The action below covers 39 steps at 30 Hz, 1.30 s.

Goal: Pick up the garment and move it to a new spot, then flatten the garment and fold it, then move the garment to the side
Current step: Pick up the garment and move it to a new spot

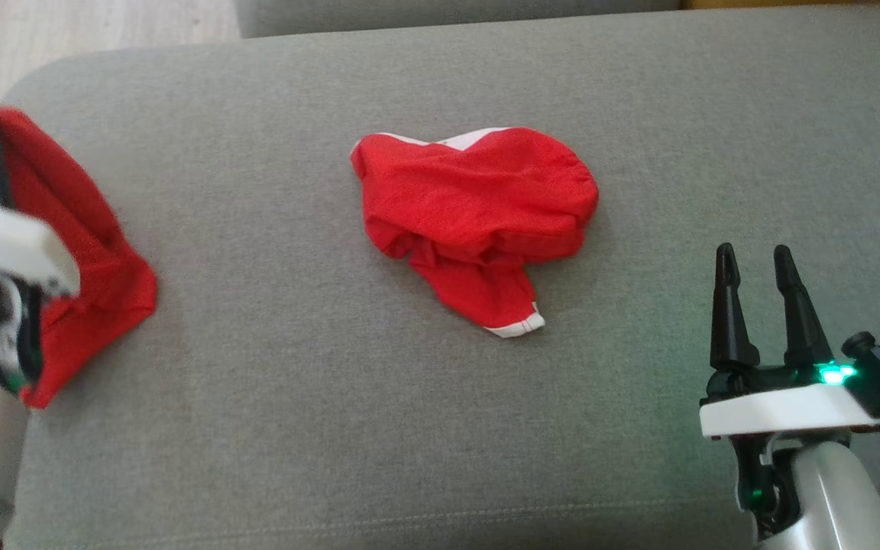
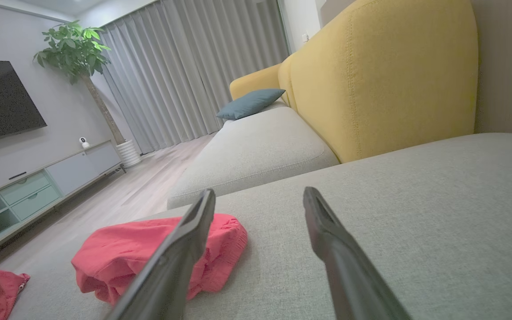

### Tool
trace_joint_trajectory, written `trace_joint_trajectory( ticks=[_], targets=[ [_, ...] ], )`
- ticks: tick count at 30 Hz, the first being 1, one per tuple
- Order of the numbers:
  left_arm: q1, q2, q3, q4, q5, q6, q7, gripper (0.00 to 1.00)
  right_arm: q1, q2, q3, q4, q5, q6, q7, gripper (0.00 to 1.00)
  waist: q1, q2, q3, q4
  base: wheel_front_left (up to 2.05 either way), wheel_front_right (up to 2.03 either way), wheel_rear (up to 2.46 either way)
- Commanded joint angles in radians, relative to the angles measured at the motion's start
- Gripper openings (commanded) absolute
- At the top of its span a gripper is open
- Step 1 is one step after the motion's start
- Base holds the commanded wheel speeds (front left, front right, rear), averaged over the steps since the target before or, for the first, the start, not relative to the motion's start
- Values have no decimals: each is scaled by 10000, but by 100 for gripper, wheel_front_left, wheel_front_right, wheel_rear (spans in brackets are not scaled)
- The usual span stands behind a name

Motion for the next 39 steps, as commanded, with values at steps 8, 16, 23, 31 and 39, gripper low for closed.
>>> trace_joint_trajectory(
  ticks=[8, 16, 23, 31, 39],
  targets=[
    [193, -63, 236, 2071, -348, -153, -81, 100, -339, -68, 195, -371, -90, 77, -109, 100, 0, 0, 136, -306, 0, 0, 0],
    [-23, -657, 180, 1917, -292, -124, -947, 100, -260, -68, 72, -316, -145, 77, -109, 100, 0, 0, -185, -5, 0, 0, 0],
    [869, -1381, 400, -901, -1, 1, -1106, 100, -67, -68, -14, -223, -158, 77, -109, 100, 0, 0, -752, 293, 0, 0, 0],
    [2639, -2246, -66, -2892, 437, 96, -1109, 100, 126, -68, -54, -191, -210, 77, -109, 100, 0, 0, -1136, 500, 0, 0, 0],
    [3580, -2926, -529, -3146, 607, 142, -1110, 100, 202, -68, 18, -159, -219, 77, -109, 100, 0, 0, -1272, 501, 0, 0, 0]
  ],
)
